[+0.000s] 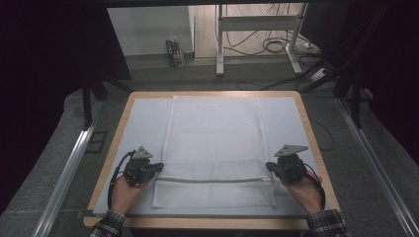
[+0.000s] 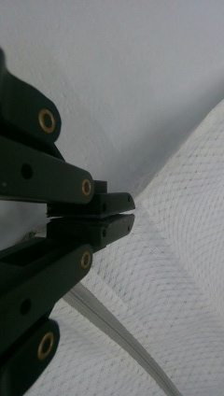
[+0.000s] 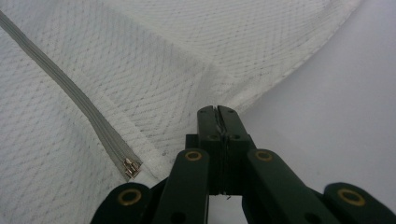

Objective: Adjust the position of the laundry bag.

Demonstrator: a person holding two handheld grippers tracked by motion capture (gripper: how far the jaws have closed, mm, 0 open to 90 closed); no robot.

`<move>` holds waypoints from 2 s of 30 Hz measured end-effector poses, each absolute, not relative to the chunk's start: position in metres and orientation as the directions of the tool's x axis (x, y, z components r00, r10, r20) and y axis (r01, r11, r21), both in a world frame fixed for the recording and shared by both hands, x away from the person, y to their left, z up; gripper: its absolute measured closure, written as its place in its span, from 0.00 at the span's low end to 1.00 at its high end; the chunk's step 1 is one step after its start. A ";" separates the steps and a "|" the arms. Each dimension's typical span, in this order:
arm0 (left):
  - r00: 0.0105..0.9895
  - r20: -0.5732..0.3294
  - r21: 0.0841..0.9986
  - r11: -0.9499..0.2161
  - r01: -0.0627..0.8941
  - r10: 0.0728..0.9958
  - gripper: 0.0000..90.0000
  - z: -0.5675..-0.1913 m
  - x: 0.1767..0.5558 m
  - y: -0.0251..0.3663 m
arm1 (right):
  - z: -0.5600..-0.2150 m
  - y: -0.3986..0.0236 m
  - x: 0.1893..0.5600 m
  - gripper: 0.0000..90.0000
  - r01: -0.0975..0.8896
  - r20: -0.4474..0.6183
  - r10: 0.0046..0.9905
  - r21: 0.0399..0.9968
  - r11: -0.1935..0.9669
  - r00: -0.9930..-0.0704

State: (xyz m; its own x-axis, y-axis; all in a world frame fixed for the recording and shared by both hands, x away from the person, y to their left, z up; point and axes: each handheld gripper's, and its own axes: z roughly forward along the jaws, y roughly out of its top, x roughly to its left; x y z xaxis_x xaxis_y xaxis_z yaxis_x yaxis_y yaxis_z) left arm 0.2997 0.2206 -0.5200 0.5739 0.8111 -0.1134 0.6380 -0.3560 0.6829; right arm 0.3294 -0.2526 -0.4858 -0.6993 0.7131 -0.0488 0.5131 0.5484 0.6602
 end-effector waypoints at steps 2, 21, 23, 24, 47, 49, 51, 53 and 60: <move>0.579 -0.116 0.681 -0.360 0.638 0.807 0.99 -0.520 0.298 0.219 | -0.486 -0.254 0.328 0.98 0.515 -0.045 0.714 0.660 0.546 -0.699; 0.598 -0.114 0.640 -0.402 0.655 0.793 0.98 -0.525 0.284 0.207 | -0.494 -0.267 0.311 0.98 0.551 -0.025 0.718 0.623 0.556 -0.696; 0.596 -0.112 0.639 -0.402 0.656 0.795 0.97 -0.525 0.284 0.207 | -0.494 -0.266 0.311 0.98 0.548 -0.030 0.716 0.622 0.560 -0.698; 0.595 -0.113 0.640 -0.400 0.656 0.796 0.97 -0.525 0.284 0.208 | -0.494 -0.266 0.311 0.97 0.546 -0.032 0.715 0.623 0.561 -0.698; 0.607 -0.051 0.656 -0.431 0.619 0.793 0.07 -0.526 0.266 0.205 | -0.498 -0.278 0.309 0.20 0.511 -0.015 0.723 0.697 0.502 -0.691; 0.611 -0.057 0.667 -0.425 0.612 0.790 0.05 -0.527 0.267 0.206 | -0.501 -0.278 0.311 0.15 0.516 -0.025 0.717 0.676 0.525 -0.696; 0.607 -0.052 0.669 -0.424 0.611 0.793 0.03 -0.528 0.267 0.207 | -0.504 -0.278 0.312 0.12 0.518 -0.022 0.711 0.670 0.533 -0.703; 0.607 -0.058 0.676 -0.416 0.608 0.793 0.02 -0.530 0.268 0.208 | -0.504 -0.278 0.313 0.10 0.516 -0.015 0.707 0.673 0.531 -0.707; 0.596 -0.062 0.693 -0.395 0.603 0.800 0.02 -0.530 0.268 0.212 | -0.504 -0.278 0.313 0.07 0.501 -0.019 0.701 0.686 0.528 -0.712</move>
State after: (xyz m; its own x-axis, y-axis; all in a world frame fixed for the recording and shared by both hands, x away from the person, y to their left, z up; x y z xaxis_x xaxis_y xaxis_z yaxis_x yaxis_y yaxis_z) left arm 0.2684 0.2119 -0.5301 0.5963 0.8003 -0.0622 0.6028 -0.3952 0.6932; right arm 0.3132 -0.2784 -0.5043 -0.7124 0.7015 -0.0194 0.5010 0.5278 0.6859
